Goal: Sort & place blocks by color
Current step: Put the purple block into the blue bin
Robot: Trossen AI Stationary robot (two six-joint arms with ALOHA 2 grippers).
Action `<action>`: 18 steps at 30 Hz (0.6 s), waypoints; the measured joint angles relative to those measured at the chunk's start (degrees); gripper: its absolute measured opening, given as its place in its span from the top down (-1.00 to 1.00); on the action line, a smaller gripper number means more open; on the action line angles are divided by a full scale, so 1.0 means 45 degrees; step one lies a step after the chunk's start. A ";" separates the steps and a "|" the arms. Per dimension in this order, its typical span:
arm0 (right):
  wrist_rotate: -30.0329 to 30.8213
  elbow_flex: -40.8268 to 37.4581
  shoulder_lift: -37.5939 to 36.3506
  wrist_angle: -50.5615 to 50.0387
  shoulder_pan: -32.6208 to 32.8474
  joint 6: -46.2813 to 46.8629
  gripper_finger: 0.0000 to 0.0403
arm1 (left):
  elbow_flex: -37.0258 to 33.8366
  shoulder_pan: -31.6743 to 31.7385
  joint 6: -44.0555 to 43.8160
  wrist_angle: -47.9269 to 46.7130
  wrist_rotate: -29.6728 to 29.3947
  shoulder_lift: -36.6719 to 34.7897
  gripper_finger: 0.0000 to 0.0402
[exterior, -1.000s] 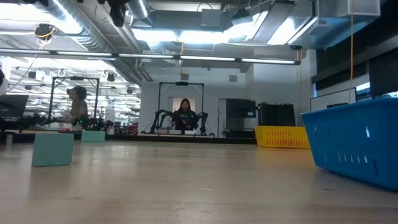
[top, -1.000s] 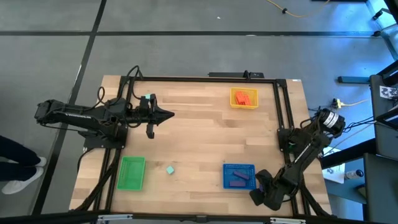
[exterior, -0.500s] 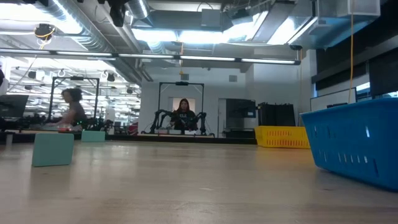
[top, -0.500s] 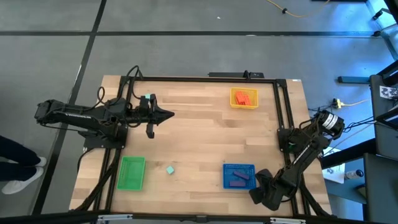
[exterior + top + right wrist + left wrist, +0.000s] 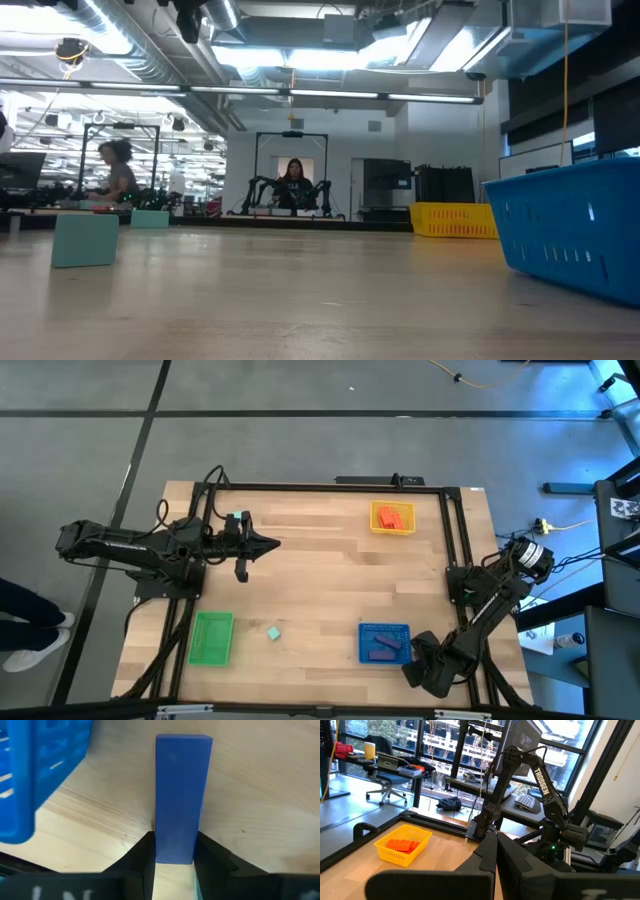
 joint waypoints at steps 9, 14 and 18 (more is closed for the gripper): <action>-0.0283 0.0107 -0.0982 -0.0687 0.0601 -0.0291 0.48 | 0.0000 0.0001 -0.0029 0.0000 0.0000 0.0000 1.00; -0.0137 0.0131 -0.2306 -0.1387 0.0952 -0.0721 0.48 | 0.0000 0.0004 -0.0032 -0.0004 0.0000 0.0004 1.00; -0.0280 0.0131 -0.3629 -0.1696 0.1065 -0.2173 0.48 | 0.0000 0.0005 -0.0034 -0.0002 0.0000 0.0005 1.00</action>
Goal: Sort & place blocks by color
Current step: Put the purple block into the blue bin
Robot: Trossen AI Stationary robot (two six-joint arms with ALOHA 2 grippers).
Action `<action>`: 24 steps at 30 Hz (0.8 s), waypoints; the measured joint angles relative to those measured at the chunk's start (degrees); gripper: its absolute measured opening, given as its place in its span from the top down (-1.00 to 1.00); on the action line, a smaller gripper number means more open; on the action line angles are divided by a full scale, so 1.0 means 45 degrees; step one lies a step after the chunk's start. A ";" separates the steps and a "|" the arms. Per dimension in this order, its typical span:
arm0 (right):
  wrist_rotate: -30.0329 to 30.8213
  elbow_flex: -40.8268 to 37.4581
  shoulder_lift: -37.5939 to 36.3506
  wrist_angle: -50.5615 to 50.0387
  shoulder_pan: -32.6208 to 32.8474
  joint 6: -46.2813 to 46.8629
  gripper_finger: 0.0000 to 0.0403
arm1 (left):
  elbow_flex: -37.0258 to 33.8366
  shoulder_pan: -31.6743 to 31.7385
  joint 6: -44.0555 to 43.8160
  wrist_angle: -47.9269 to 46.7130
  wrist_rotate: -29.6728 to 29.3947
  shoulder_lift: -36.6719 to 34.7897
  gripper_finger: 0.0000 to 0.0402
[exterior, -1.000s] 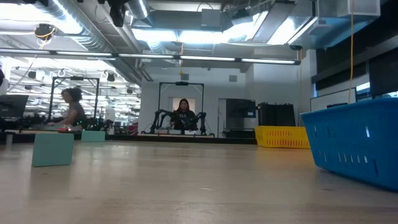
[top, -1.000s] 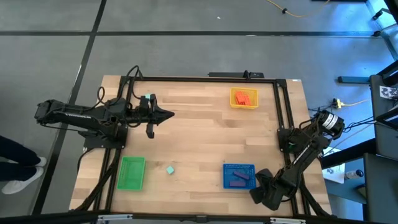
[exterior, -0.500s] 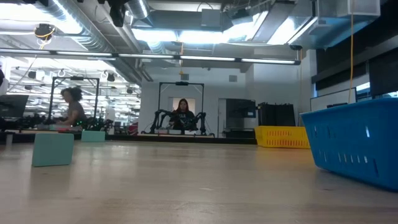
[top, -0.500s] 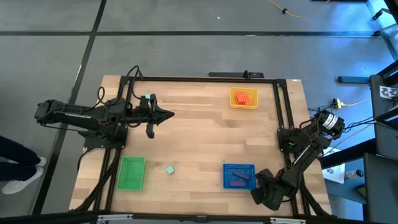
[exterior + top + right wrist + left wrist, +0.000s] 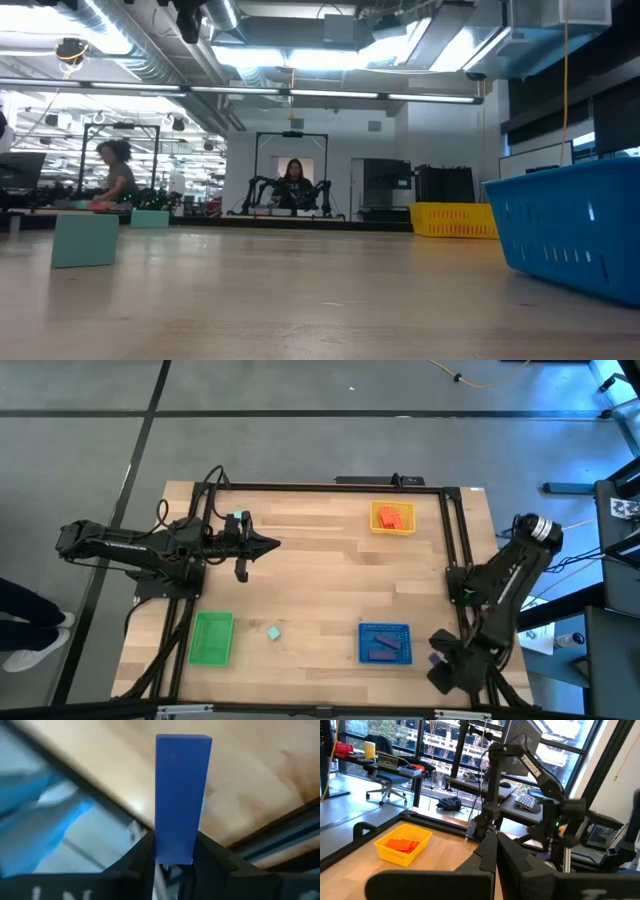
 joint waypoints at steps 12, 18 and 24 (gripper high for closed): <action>0.1921 0.0006 -0.3212 0.1908 -0.1322 -0.4703 0.48 | 0.0000 0.0000 -0.0099 0.0031 0.0244 0.0000 1.00; 0.2437 0.0015 -0.3152 0.3205 -0.4840 -0.9610 0.48 | 0.0000 -0.0005 -0.0698 0.0467 0.0963 0.0000 1.00; 0.2126 0.0015 -0.2513 0.5909 -0.8860 -1.4959 0.48 | 0.0000 -0.0005 -0.0709 0.1304 0.1011 0.0090 1.00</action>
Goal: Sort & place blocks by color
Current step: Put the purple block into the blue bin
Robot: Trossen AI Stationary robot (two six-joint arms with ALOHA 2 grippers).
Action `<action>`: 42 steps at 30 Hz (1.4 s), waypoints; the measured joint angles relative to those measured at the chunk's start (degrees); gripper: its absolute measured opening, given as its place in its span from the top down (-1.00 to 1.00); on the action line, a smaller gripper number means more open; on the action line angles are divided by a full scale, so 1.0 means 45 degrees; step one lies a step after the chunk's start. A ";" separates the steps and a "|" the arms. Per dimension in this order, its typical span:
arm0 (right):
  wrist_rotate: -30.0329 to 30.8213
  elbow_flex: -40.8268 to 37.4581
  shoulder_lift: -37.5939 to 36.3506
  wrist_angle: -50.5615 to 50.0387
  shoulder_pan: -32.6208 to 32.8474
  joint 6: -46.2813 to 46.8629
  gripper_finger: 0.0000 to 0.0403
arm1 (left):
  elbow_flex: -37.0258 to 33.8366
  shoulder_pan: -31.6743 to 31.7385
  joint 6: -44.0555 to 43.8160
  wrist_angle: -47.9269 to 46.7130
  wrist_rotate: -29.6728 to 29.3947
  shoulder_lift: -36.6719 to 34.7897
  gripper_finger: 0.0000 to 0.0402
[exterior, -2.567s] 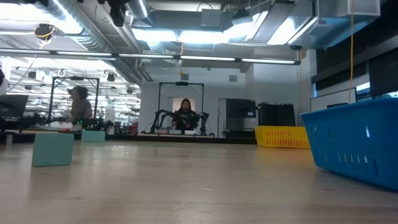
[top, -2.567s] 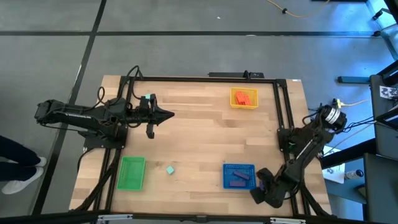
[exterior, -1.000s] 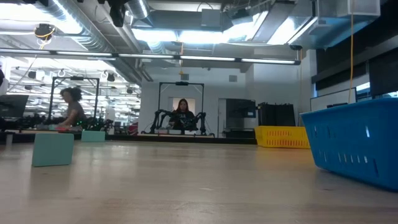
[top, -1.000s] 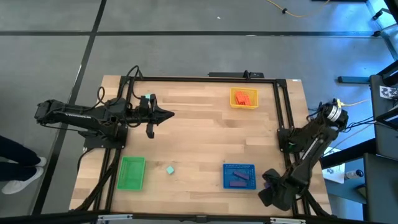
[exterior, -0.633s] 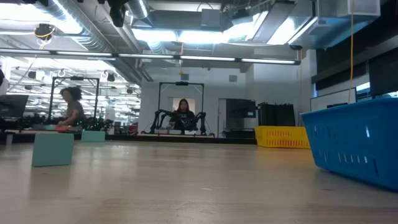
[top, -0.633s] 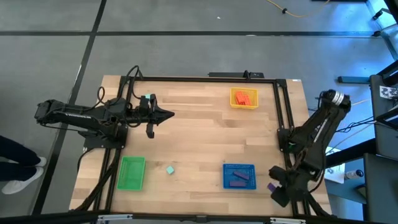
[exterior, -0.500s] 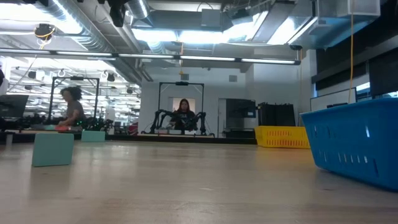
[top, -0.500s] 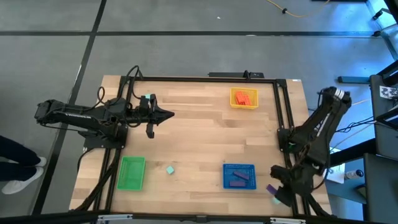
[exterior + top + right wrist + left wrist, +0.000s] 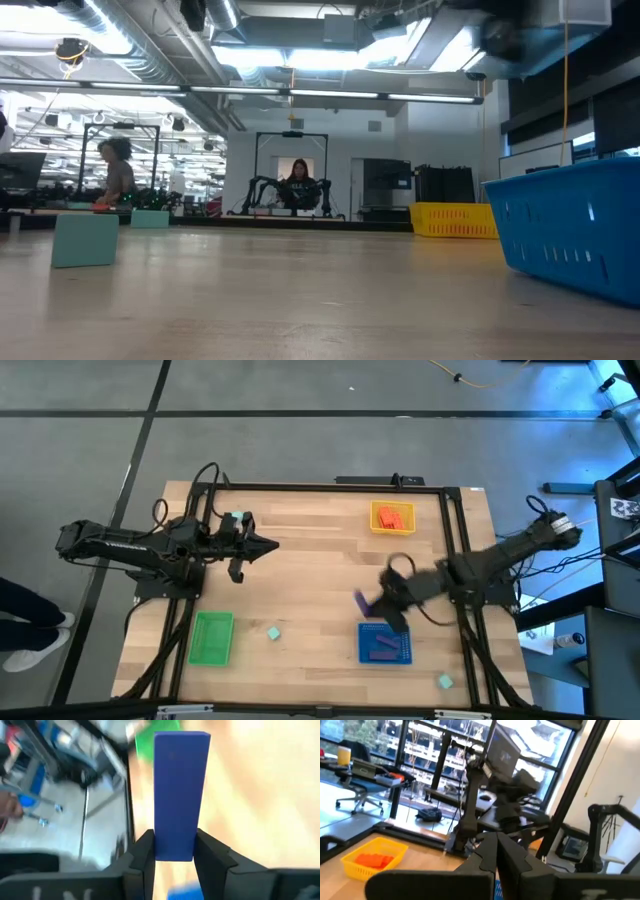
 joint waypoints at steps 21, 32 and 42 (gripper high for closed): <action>-0.1733 0.1217 0.1254 0.5077 -0.4941 -0.6428 0.48 | 0.2453 0.0117 0.1127 -0.0338 0.0655 0.3145 1.00; -0.1828 0.1452 0.1254 0.5011 -0.5151 -0.6577 0.48 | 0.2453 0.0107 0.1117 -0.0373 0.0658 0.3145 1.00; -0.3311 0.1452 0.1254 0.3257 -0.4881 -0.5080 0.48 | 0.2453 0.0107 0.1122 -0.0369 0.0655 0.3140 1.00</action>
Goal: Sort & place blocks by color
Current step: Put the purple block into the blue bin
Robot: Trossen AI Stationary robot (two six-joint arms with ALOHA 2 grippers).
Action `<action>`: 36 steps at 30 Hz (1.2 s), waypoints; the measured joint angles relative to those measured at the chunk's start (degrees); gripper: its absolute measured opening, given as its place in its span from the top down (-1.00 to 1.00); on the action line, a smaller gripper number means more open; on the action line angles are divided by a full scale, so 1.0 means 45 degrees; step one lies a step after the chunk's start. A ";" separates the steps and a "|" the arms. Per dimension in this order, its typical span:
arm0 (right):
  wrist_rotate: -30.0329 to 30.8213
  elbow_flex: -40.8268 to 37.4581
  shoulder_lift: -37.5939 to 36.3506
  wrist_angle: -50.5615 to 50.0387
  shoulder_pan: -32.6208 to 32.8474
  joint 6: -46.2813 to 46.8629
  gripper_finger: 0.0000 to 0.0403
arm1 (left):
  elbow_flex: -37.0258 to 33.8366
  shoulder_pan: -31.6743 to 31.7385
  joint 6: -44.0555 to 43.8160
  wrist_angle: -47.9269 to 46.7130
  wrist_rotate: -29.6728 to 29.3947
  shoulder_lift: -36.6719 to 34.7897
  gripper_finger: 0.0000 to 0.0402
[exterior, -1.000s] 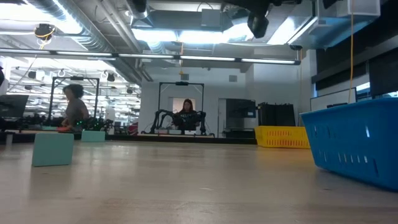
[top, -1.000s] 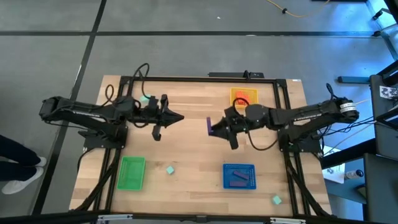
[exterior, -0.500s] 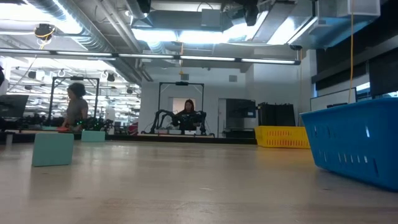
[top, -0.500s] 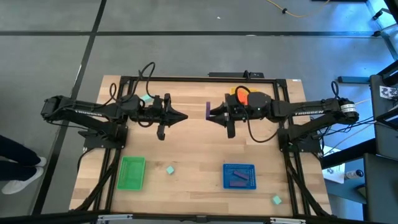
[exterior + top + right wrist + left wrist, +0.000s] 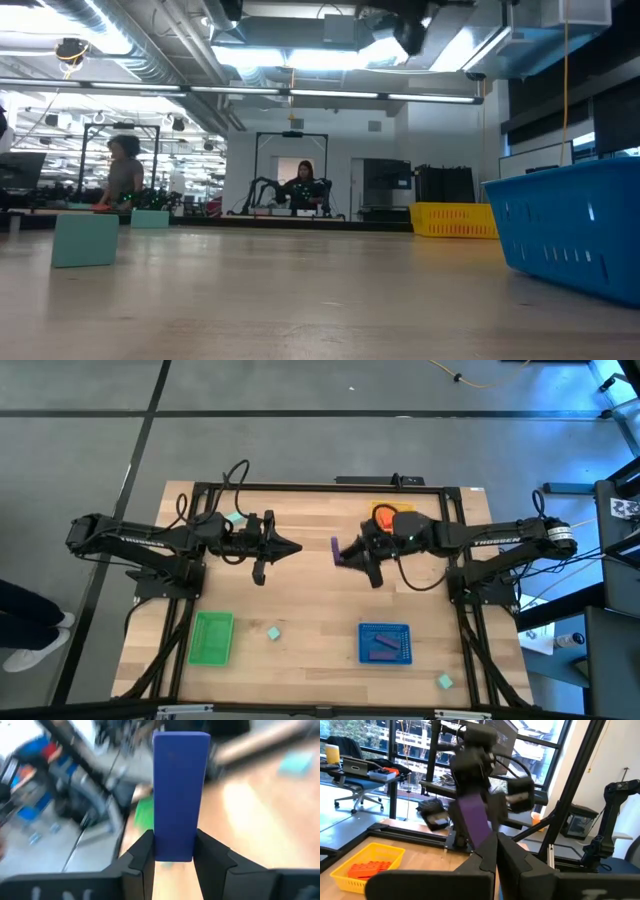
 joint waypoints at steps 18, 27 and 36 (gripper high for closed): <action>0.0121 -0.0015 0.0529 -0.8961 0.7285 0.7234 0.48 | 0.0000 0.0092 0.0494 -0.0049 0.0015 0.0000 1.00; -0.0072 -0.0019 0.2917 -0.8573 0.7502 0.7239 0.48 | 0.0000 0.0092 0.0654 -0.0073 0.0005 0.0000 1.00; -0.0417 -0.0019 0.4624 -0.8527 0.7473 0.6893 0.48 | 0.0000 0.0092 0.0651 -0.0077 -0.0005 0.0000 1.00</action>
